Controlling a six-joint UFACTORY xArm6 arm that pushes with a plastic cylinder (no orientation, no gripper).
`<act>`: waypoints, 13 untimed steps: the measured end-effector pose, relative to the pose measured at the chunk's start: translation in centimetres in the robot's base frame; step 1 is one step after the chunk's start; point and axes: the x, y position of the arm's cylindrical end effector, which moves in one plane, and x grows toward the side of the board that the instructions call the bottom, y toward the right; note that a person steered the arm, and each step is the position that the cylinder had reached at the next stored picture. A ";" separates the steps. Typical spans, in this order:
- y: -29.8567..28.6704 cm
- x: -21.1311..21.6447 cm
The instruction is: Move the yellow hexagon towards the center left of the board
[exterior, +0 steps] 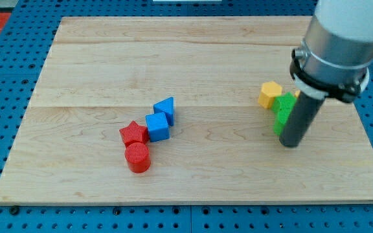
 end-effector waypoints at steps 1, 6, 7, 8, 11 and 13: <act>-0.1 -4.5; -4.6 -13.5; -12.7 -16.9; -13.3 -15.5; -15.5 -10.8; -26.2 -16.7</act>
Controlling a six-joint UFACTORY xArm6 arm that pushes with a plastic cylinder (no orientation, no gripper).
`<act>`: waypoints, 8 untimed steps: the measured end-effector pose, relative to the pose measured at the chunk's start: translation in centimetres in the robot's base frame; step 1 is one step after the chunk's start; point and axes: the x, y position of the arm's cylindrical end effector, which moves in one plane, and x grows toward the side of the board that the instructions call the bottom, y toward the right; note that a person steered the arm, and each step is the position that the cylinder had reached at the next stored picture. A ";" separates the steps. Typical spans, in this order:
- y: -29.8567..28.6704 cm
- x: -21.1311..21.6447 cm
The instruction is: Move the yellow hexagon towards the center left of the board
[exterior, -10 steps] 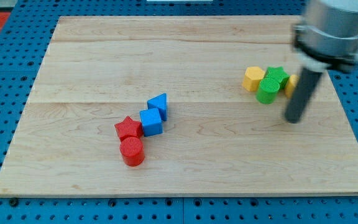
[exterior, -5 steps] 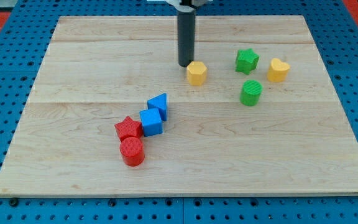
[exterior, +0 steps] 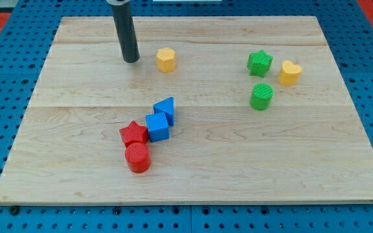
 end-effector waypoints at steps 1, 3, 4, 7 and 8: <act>1.0 4.0; 4.8 -5.6; 6.5 -8.3; 6.8 -14.7; 0.7 -13.6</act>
